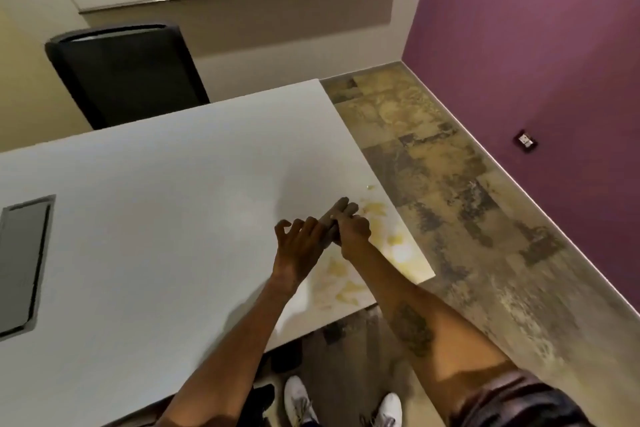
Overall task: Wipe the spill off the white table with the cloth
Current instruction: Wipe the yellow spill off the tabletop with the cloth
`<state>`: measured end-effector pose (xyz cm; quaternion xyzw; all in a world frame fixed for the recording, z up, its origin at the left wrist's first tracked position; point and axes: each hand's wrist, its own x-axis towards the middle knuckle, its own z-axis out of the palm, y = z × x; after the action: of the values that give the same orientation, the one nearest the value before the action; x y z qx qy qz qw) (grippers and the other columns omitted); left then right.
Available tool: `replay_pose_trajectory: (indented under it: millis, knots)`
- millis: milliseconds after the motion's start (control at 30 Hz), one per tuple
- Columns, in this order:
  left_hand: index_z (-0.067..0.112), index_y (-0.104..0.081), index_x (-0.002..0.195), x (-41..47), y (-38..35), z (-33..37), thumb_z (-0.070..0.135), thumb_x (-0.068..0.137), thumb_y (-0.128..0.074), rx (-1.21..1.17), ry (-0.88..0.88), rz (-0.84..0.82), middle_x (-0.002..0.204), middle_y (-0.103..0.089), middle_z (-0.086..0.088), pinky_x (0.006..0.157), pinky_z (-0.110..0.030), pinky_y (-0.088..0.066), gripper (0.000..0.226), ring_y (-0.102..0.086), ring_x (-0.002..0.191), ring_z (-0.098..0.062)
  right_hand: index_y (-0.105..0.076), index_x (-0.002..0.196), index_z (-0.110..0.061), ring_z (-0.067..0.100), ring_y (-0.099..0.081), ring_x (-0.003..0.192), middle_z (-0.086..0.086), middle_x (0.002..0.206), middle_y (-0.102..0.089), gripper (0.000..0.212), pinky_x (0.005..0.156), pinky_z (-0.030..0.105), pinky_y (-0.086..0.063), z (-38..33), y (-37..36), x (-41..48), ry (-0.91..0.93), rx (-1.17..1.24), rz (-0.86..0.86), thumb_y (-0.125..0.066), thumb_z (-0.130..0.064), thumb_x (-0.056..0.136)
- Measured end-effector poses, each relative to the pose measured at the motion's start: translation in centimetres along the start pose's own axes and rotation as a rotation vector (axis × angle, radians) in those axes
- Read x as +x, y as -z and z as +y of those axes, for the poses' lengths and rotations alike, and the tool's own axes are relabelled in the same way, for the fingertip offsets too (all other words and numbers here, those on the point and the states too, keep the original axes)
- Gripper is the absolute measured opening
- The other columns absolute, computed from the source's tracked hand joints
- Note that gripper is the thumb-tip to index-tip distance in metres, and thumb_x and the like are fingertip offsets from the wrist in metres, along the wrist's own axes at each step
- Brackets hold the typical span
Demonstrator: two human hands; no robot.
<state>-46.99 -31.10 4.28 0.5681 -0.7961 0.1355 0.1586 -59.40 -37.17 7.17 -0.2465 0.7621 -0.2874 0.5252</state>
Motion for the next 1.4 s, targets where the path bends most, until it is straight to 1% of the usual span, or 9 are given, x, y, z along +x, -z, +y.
replay_pose_trajectory:
  millis: [100, 167, 300, 467, 667, 800, 1033, 1200, 1400]
  knots:
    - [0.027, -0.065, 0.123, 0.5, -1.1, 3.3, 0.055, 0.079, -0.082, -0.107, -0.037, -0.145, 0.105, -0.072, 0.005, 0.086, -0.044, -0.044, 0.055, -0.073, 0.090, -0.021, -0.064, 0.116, -0.004, 0.037, -0.062, 0.112, 0.018, 0.118, -0.067, 0.044, 0.094, 0.045, -0.052, 1.6, 4.6, 1.4, 0.104, -0.092, 0.178, -0.067, -0.037, 0.088]
    - [0.026, -0.074, 0.120, 0.3, -1.6, 4.5, 0.063, 0.084, -0.072, -0.129, -0.033, -0.194, 0.113, -0.073, 0.008, 0.089, -0.041, -0.036, 0.052, -0.073, 0.097, -0.019, -0.066, 0.110, -0.007, 0.036, -0.063, 0.107, 0.016, 0.111, -0.069, 0.038, 0.090, 0.045, -0.052, 2.8, 7.4, 2.4, 0.160, -0.120, 0.267, -0.067, -0.038, 0.087]
    - [0.028, -0.077, 0.106, -0.3, -2.7, 4.9, 0.056, 0.092, -0.068, -0.136, 0.082, -0.292, 0.101, -0.074, 0.009, 0.087, -0.042, -0.042, 0.033, -0.070, 0.091, -0.019, -0.061, 0.092, -0.010, 0.034, -0.063, 0.084, 0.010, 0.087, -0.066, 0.029, 0.067, 0.039, -0.045, 5.5, 12.7, 4.1, 0.280, -0.133, 0.365, -0.063, -0.039, 0.089]
    - [0.029, -0.069, 0.110, -1.7, -5.1, 2.8, 0.031, 0.109, -0.037, -0.063, 0.240, -0.553, 0.107, -0.067, 0.007, 0.094, -0.041, -0.038, 0.033, -0.063, 0.097, -0.020, -0.060, 0.097, -0.006, 0.032, -0.059, 0.080, 0.015, 0.092, -0.065, 0.025, 0.066, 0.038, -0.046, 8.5, 17.2, 5.5, 0.316, -0.318, 0.507, -0.066, -0.027, 0.086]
    - [0.023, -0.064, 0.137, -3.8, -7.5, 0.4, 0.039, 0.106, -0.051, -0.147, 0.431, -0.572, 0.131, -0.065, -0.004, 0.096, -0.045, -0.036, 0.038, -0.062, 0.118, -0.030, -0.055, 0.115, -0.002, 0.040, -0.061, 0.102, 0.021, 0.112, -0.062, 0.040, 0.083, 0.048, -0.054, 11.3, 17.9, 7.1, 0.305, -0.460, 0.568, -0.071, -0.023, 0.085]
    - [0.021, -0.052, 0.148, -5.2, -9.7, -1.2, 0.057, 0.102, -0.031, -0.190, 0.516, -0.610, 0.149, -0.053, -0.002, 0.106, -0.053, -0.037, 0.062, -0.049, 0.138, -0.029, -0.054, 0.121, -0.002, 0.041, -0.063, 0.105, 0.022, 0.115, -0.064, 0.047, 0.085, 0.048, -0.054, 11.9, 15.8, 9.1, 0.267, -0.485, 0.504, -0.070, -0.029, 0.086]
    - [0.003, -0.060, 0.143, -6.4, -12.5, -2.7, 0.054, 0.100, -0.023, -0.126, 0.415, -0.619, 0.149, -0.056, -0.020, 0.089, -0.056, -0.050, 0.076, -0.054, 0.136, -0.043, -0.059, 0.116, -0.006, 0.034, -0.056, 0.107, 0.015, 0.113, -0.061, 0.049, 0.095, 0.047, -0.040, 14.6, 12.9, 11.7, 0.334, -0.732, 0.567, -0.069, -0.035, 0.077]
    - [0.017, -0.034, 0.161, -6.2, -14.2, -3.8, 0.079, 0.087, 0.015, -0.268, 0.489, -0.561, 0.170, -0.022, -0.009, 0.121, -0.066, -0.017, 0.108, -0.016, 0.159, -0.039, -0.055, 0.125, 0.006, 0.038, -0.052, 0.126, 0.022, 0.135, -0.055, 0.061, 0.109, 0.050, -0.041, 15.7, 12.9, 13.2, 0.519, -0.645, 0.537, -0.075, -0.023, 0.075]
    - [0.016, -0.016, 0.164, -5.8, -16.1, -3.9, 0.078, 0.089, 0.014, -0.280, 0.521, -0.510, 0.173, -0.005, -0.005, 0.124, -0.065, -0.001, 0.101, 0.000, 0.160, -0.035, -0.020, 0.152, -0.003, 0.033, -0.025, 0.148, 0.017, 0.158, -0.028, 0.093, 0.124, 0.044, -0.018, 16.3, 12.9, 14.4, 0.455, -0.643, 0.425, -0.069, -0.042, 0.083]
